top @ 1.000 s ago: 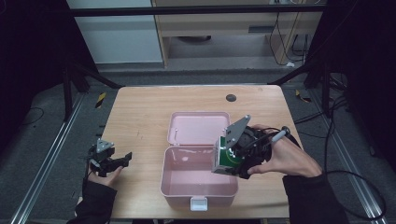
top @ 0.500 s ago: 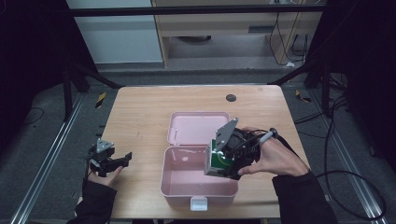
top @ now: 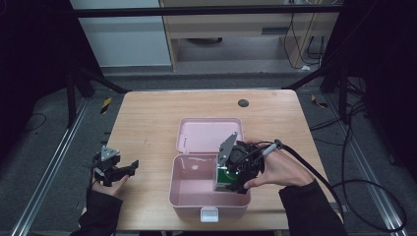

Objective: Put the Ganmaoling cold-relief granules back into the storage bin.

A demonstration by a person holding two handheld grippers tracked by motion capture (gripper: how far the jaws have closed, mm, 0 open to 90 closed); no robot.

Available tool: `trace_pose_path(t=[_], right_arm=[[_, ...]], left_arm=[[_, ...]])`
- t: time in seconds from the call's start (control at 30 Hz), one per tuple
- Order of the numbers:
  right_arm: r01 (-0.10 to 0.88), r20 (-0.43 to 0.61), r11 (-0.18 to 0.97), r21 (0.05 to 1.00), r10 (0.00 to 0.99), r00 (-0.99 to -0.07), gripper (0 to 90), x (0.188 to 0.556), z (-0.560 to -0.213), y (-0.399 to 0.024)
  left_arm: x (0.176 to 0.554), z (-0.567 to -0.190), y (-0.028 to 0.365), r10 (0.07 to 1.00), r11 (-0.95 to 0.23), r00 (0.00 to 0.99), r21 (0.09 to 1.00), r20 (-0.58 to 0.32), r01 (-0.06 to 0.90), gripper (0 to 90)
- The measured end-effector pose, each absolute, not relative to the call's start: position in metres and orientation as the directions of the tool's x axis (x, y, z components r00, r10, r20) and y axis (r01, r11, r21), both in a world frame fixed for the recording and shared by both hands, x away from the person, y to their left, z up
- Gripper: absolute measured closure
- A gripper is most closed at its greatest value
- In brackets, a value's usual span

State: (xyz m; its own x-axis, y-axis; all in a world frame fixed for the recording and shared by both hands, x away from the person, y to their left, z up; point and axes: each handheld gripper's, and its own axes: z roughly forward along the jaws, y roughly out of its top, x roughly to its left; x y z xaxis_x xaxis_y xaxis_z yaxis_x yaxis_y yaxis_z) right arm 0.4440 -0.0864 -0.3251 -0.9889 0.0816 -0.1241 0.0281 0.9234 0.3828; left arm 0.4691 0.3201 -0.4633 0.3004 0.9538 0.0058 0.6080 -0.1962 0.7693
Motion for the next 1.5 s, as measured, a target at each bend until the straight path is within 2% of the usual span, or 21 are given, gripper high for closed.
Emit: trace_pose_path(t=[0.13,0.57,0.7,0.83,1.0,1.37,1.5], right_arm=[[0.043,-0.094,0.916,0.399,0.088,-0.992,16.2,0.446,-0.333,-0.087],[0.053,-0.078,0.936,0.349,0.085,-0.993,16.0,0.450,-0.356,-0.086],[0.044,-0.068,0.931,0.362,0.073,-0.995,15.9,0.450,-0.360,-0.083],[0.035,-0.075,0.945,0.327,0.063,-0.995,15.7,0.452,-0.368,-0.080],[0.055,-0.054,0.938,0.342,0.078,-0.996,15.6,0.453,-0.375,-0.083],[0.057,-0.036,0.962,0.267,0.069,-0.997,13.1,0.456,-0.388,-0.077],[0.067,-0.047,0.954,0.293,0.084,-0.995,12.4,0.458,-0.382,-0.080]], left_arm=[[0.469,-0.463,0.320,0.954,-0.196,0.300,0.770,0.006,0.607,23.5],[0.469,-0.464,0.320,0.954,-0.196,0.300,0.769,0.006,0.609,23.6],[0.469,-0.464,0.321,0.954,-0.196,0.300,0.769,0.006,0.608,23.5],[0.470,-0.464,0.320,0.954,-0.197,0.301,0.769,0.006,0.609,23.5],[0.470,-0.464,0.321,0.953,-0.199,0.302,0.767,0.008,0.610,23.5],[0.470,-0.464,0.321,0.953,-0.199,0.302,0.767,0.006,0.610,23.5],[0.470,-0.464,0.321,0.953,-0.197,0.302,0.768,0.005,0.609,23.5]])
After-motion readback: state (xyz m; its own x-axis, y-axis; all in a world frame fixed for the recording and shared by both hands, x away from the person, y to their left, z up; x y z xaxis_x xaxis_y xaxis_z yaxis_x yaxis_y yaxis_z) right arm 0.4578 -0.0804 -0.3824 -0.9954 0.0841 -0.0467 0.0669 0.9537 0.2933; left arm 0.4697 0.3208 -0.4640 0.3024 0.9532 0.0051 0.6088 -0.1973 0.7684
